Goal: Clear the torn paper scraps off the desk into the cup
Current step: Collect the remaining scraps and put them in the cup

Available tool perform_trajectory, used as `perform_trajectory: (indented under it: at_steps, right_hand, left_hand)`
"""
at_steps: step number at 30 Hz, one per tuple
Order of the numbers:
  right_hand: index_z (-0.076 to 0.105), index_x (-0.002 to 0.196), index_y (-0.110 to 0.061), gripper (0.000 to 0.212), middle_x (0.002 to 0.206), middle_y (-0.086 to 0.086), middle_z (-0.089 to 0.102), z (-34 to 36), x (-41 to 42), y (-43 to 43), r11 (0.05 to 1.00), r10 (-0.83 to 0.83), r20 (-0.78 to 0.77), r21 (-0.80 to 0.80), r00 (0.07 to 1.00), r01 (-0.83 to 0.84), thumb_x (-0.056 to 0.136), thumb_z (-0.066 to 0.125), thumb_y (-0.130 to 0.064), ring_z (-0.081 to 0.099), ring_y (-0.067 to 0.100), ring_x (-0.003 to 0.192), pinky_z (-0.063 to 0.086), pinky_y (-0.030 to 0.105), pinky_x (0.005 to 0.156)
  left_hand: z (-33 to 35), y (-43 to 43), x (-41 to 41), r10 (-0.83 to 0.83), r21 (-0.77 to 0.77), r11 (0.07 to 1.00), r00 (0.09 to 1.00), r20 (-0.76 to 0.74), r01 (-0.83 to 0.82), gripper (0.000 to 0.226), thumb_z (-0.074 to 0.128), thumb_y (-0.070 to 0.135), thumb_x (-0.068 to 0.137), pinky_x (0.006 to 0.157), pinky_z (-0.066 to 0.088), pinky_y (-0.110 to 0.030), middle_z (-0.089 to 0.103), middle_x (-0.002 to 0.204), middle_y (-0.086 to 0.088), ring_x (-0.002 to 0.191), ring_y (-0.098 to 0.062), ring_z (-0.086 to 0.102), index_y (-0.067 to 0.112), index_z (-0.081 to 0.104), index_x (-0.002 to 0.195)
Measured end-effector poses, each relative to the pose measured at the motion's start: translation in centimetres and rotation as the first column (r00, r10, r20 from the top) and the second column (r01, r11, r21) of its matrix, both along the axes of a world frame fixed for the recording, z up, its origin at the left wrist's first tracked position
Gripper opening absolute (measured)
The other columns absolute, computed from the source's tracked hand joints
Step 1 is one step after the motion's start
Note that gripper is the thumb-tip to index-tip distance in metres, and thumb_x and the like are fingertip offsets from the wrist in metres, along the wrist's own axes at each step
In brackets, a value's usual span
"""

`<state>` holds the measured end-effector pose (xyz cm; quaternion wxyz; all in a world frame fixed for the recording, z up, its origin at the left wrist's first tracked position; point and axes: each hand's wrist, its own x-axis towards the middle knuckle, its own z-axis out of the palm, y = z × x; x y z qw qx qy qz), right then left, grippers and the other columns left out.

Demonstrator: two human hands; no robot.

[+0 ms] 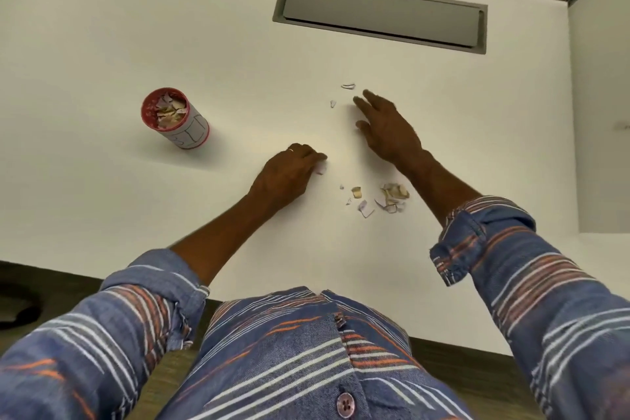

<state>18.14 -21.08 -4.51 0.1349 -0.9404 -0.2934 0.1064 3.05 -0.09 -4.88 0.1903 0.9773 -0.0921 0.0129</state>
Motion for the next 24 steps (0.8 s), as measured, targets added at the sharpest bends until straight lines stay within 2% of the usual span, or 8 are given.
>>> perform_trajectory:
  at_steps: [5,8,11,13,15,19,22,24]
  right_hand:
    - [0.049,0.144,-0.011,0.042,0.153,0.008,0.045,-0.8,-1.4,-0.2,0.997,0.080,0.018,-0.010,0.997,-0.080,0.104,0.045,-0.023,0.039,0.026,0.143,0.050,0.045,0.104]
    - [0.061,0.128,-0.013,0.031,0.135,0.005,0.060,-0.9,-2.4,-1.5,0.992,0.123,0.110,-0.013,0.986,-0.122,0.103,0.044,-0.021,0.055,0.027,0.124,0.059,0.045,0.081]
    - [0.065,0.111,-0.017,0.023,0.108,0.001,0.066,-0.5,-2.8,-2.4,0.992,0.118,0.183,-0.061,0.976,-0.109,0.102,0.045,-0.025,0.061,0.026,0.099,0.056,0.041,0.058]
    - [0.065,0.104,-0.019,0.017,0.098,-0.002,0.065,0.0,-2.7,-3.0,0.997,0.055,0.202,-0.061,0.978,-0.043,0.099,0.051,-0.028,0.062,0.024,0.093,0.053,0.037,0.055]
    - [0.065,0.101,-0.021,0.012,0.095,-0.004,0.064,0.6,-2.3,-3.4,0.999,-0.004,0.208,-0.032,0.978,0.011,0.095,0.058,-0.029,0.061,0.022,0.091,0.051,0.033,0.054]
    - [0.064,0.115,-0.022,0.021,0.111,-0.002,0.064,1.5,-0.9,-3.2,0.999,-0.048,0.144,0.020,0.988,0.045,0.095,0.060,-0.027,0.061,0.023,0.103,0.054,0.036,0.065]
    - [0.048,0.143,-0.017,0.046,0.146,0.004,0.050,1.5,0.6,-2.4,0.999,-0.026,-0.001,0.020,1.000,0.026,0.099,0.055,-0.030,0.048,0.026,0.132,0.051,0.041,0.097]
    - [0.032,0.154,-0.012,0.058,0.162,0.009,0.031,1.2,1.5,-1.7,1.000,-0.013,-0.083,-0.006,0.996,0.013,0.103,0.050,-0.032,0.028,0.028,0.149,0.033,0.040,0.118]
  left_hand:
    - [1.3,0.8,3.4,0.053,0.006,0.999,0.997,-0.050,-0.052,0.040,0.055,0.017,0.094,0.085,0.052,-0.040,0.058,0.126,-0.005,0.113,-0.027,0.056,0.015,0.055,0.134]
    - [1.5,1.0,6.2,0.058,-0.004,0.998,0.996,-0.071,-0.058,0.047,0.058,0.023,0.093,0.088,0.051,-0.042,0.053,0.132,-0.006,0.118,-0.027,0.052,0.015,0.049,0.139]
    - [1.3,0.8,8.9,0.026,0.015,1.000,0.998,-0.052,-0.025,0.046,0.054,0.022,0.095,0.088,0.050,-0.042,0.051,0.136,-0.006,0.120,-0.028,0.051,0.015,0.048,0.140]
    - [1.1,0.3,10.8,0.006,-0.003,1.000,0.999,-0.033,-0.007,0.046,0.051,0.015,0.095,0.093,0.049,-0.041,0.050,0.140,-0.006,0.125,-0.028,0.050,0.012,0.048,0.140]
    - [0.7,-0.5,12.8,-0.007,-0.030,1.000,0.999,-0.035,0.006,0.049,0.048,0.008,0.095,0.106,0.043,-0.039,0.046,0.148,-0.009,0.135,-0.029,0.044,0.009,0.046,0.143]
    - [0.0,-1.3,16.3,-0.037,0.029,0.999,0.993,-0.112,0.041,0.054,0.039,0.004,0.098,0.122,0.022,-0.038,0.026,0.161,-0.007,0.151,-0.024,0.020,0.008,0.032,0.151]
    - [-0.5,-1.4,17.4,-0.118,0.067,0.989,0.974,-0.193,0.133,0.062,0.038,0.000,0.094,0.123,0.019,-0.040,0.020,0.163,-0.003,0.153,-0.020,0.011,0.012,0.028,0.153]
    - [-0.8,-1.3,17.3,-0.169,0.065,0.980,0.959,-0.226,0.188,0.060,0.037,0.001,0.095,0.123,0.018,-0.040,0.020,0.163,-0.002,0.153,-0.019,0.011,0.013,0.029,0.153]
